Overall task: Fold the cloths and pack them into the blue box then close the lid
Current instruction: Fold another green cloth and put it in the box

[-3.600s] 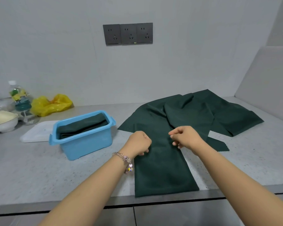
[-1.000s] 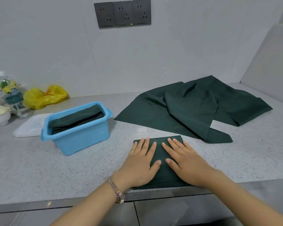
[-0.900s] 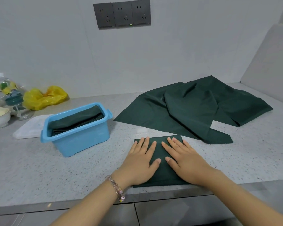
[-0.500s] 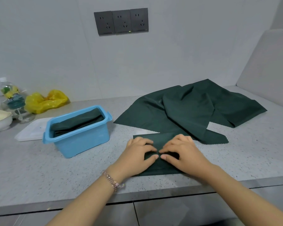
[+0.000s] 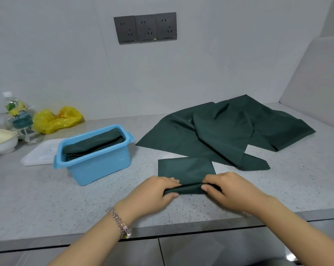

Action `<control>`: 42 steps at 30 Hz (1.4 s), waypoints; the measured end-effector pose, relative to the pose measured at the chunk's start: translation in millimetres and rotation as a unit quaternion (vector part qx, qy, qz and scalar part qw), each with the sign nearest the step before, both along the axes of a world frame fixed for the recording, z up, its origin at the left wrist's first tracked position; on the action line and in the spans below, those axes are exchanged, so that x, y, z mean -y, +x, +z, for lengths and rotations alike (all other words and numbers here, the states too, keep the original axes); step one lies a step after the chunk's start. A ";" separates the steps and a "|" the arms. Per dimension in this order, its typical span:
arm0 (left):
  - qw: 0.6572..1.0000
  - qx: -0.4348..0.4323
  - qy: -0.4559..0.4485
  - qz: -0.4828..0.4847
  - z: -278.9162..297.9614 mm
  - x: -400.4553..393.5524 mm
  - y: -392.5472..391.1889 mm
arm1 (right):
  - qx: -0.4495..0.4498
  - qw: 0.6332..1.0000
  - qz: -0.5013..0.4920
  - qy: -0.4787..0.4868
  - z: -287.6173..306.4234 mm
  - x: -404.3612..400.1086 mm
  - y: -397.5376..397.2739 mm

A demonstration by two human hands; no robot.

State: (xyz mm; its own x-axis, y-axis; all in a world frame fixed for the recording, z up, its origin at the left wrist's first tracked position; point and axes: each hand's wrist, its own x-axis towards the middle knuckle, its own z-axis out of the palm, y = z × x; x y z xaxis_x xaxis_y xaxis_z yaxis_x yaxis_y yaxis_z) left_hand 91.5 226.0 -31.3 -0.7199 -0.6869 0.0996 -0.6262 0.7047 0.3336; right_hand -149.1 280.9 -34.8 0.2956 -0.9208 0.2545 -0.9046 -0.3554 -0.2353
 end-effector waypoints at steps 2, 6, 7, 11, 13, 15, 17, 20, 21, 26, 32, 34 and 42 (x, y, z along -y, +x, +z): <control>0.999 -0.032 0.020 0.020 1.9 1.4 1.2 | 0.016 0.999 -0.010 0.031 5.4 1.7 -4.2; 0.994 -0.084 0.057 0.042 1.5 6.7 5.2 | 0.079 0.992 -0.043 0.090 9.1 7.2 -13.9; 0.992 -0.102 0.057 0.055 1.2 9.2 5.3 | 0.109 0.989 -0.052 0.085 8.4 10.3 -15.5; 0.960 -0.219 0.043 0.167 -2.1 19.0 0.0 | 0.211 0.967 -0.131 0.062 6.3 27.6 -15.1; 0.943 -0.248 0.036 0.220 -6.8 23.4 -6.3 | 0.235 0.953 -0.184 0.052 3.1 37.4 -9.9; 0.937 -0.242 0.009 0.254 -9.2 30.0 -14.7 | 0.230 0.944 -0.229 0.054 0.5 47.8 -4.1; 0.935 -0.220 -0.031 0.278 -9.0 40.1 -24.4 | 0.181 0.945 -0.267 0.052 0.7 59.8 1.9; 0.936 -0.157 -0.069 0.306 -13.3 51.4 -35.2 | 0.108 0.942 -0.314 0.050 -3.0 69.2 11.1; 0.937 -0.135 -0.078 0.312 -14.7 55.4 -37.7 | 0.076 0.941 -0.327 0.043 -4.5 71.6 13.9; 0.938 -0.014 -0.125 0.323 -19.9 64.8 -44.6 | -0.045 0.931 -0.362 -0.017 -17.0 77.3 28.0; 0.936 -0.032 -0.123 0.329 -32.4 74.5 -39.5 | -0.027 0.933 -0.355 -0.052 -35.0 82.3 19.7; 0.940 -0.071 -0.090 0.323 -34.7 77.7 -37.2 | 0.000 0.937 -0.346 -0.040 -36.9 83.8 17.7; 0.906 -0.311 0.028 0.287 -24.3 66.8 -30.0 | 0.252 0.926 -0.282 -0.009 -21.3 77.2 14.3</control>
State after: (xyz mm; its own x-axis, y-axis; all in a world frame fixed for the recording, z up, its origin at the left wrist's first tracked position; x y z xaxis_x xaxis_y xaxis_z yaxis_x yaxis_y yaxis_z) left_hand 61.4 159.2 -55.7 -0.0597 -0.9467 0.3165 -0.5620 0.2939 0.7732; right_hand -134.8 203.7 -56.1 -0.3904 -0.8869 0.2471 -0.7250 0.1308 -0.6762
